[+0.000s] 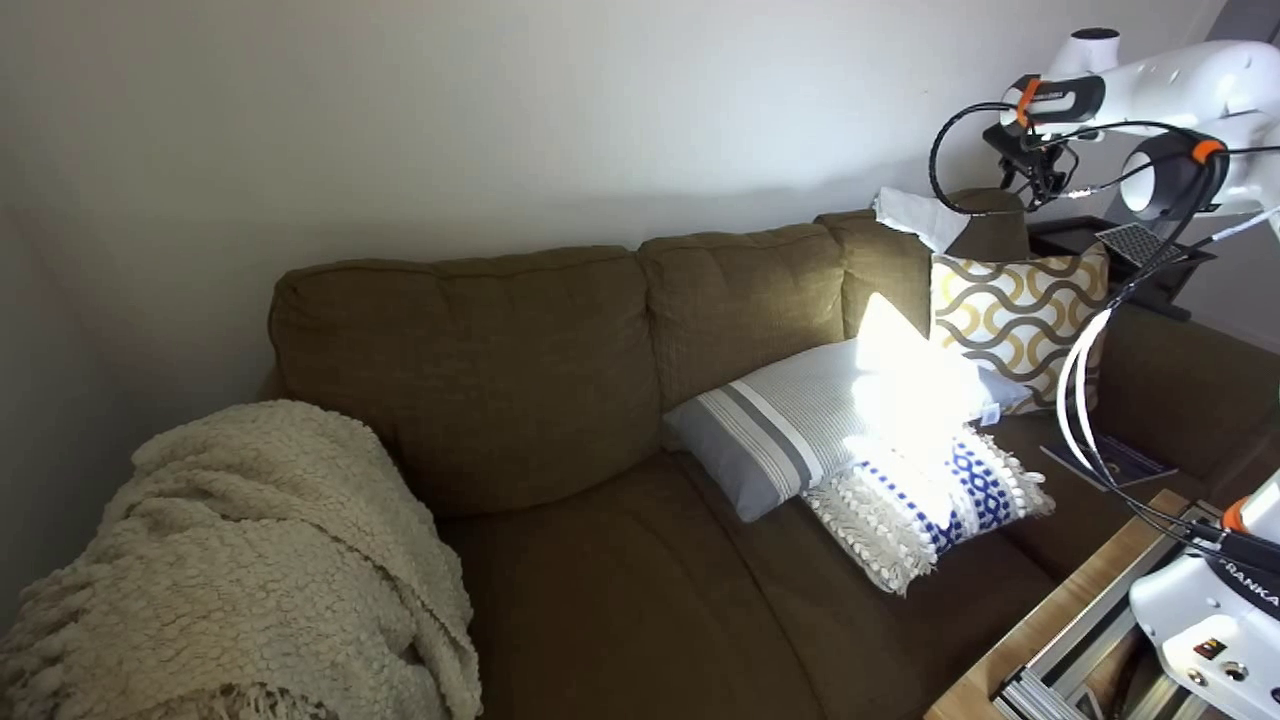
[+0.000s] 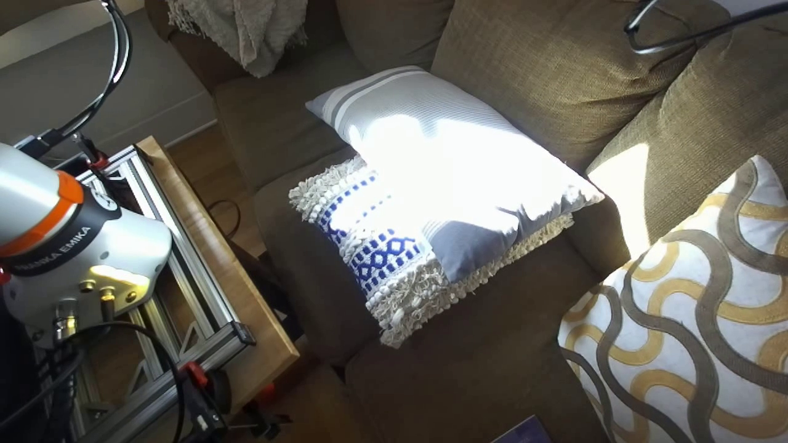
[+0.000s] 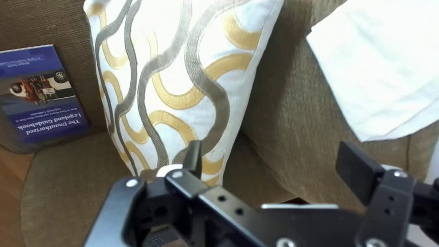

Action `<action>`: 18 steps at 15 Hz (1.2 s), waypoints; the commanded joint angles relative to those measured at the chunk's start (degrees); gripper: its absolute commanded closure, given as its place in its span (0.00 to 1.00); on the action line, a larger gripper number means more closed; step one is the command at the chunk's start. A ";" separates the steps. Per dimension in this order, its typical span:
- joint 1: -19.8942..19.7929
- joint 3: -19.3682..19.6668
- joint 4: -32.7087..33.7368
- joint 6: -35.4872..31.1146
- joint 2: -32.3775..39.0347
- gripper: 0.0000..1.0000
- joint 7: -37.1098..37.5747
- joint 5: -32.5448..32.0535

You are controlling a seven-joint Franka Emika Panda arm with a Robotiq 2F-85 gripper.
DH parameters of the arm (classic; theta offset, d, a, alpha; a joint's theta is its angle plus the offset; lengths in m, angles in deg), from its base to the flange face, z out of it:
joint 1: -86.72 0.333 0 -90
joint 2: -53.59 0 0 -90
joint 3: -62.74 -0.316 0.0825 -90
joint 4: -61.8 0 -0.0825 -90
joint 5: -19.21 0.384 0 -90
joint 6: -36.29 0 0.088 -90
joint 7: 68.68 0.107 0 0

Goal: Put the brown pillow on the left corner of the couch then put the gray pillow on the blue pillow

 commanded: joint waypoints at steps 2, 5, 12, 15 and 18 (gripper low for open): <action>4.33 -2.30 -10.09 1.45 -6.89 0.00 -11.41 -0.62; 7.75 -3.55 -18.41 -0.06 -11.68 0.00 -18.56 -0.58; 13.75 -4.87 -35.38 2.05 -24.19 0.00 -35.61 -2.05; 16.21 -4.47 -43.03 4.37 -30.79 0.00 -42.10 -4.34; 17.83 -4.54 -49.81 7.94 -36.95 0.00 -47.39 -9.03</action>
